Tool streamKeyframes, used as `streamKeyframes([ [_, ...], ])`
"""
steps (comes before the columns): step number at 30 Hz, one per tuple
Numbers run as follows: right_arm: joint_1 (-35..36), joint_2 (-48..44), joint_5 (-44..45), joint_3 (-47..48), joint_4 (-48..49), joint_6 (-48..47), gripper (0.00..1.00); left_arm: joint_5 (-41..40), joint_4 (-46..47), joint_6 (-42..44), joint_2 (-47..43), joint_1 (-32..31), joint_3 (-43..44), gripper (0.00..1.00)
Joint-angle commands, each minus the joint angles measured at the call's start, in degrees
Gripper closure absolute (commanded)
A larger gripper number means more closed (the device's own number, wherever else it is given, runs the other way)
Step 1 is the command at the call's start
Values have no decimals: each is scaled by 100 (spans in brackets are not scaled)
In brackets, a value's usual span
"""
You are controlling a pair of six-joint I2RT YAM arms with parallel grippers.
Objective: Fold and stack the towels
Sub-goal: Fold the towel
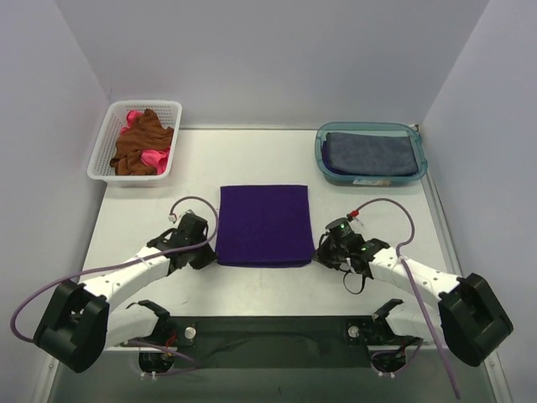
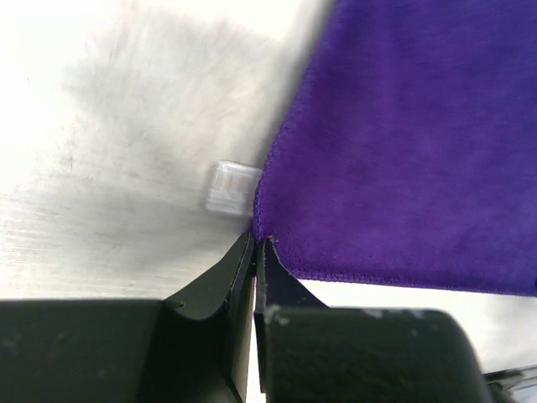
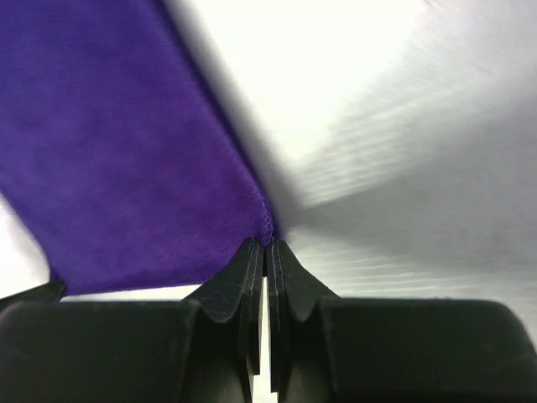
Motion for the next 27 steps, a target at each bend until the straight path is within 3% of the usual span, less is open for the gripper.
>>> streamKeyframes([
  [1, -7, 425, 194, -386, 225, 258, 100, -10, 215, 138, 312, 3, -233, 100],
  [9, -174, 568, 229, -597, 261, 118, 99, 34, 356, 138, 339, -5, -418, 100],
  [13, -174, 383, 168, -615, 200, 83, 88, 78, 277, 103, 207, -5, -480, 99],
  [17, -130, -170, 80, -571, -195, -66, 76, 78, -108, 120, -179, -14, -453, 84],
  [21, -86, -987, 80, -361, -626, -514, 56, -54, -496, 243, -1056, -23, -357, 61],
  [24, -69, -1235, -77, -18, -653, -892, 55, -80, -628, 524, -1410, -67, -85, 56],
  [27, -33, -885, -131, 367, -469, -1139, 61, -10, -620, 612, -1306, -163, 354, 55],
])
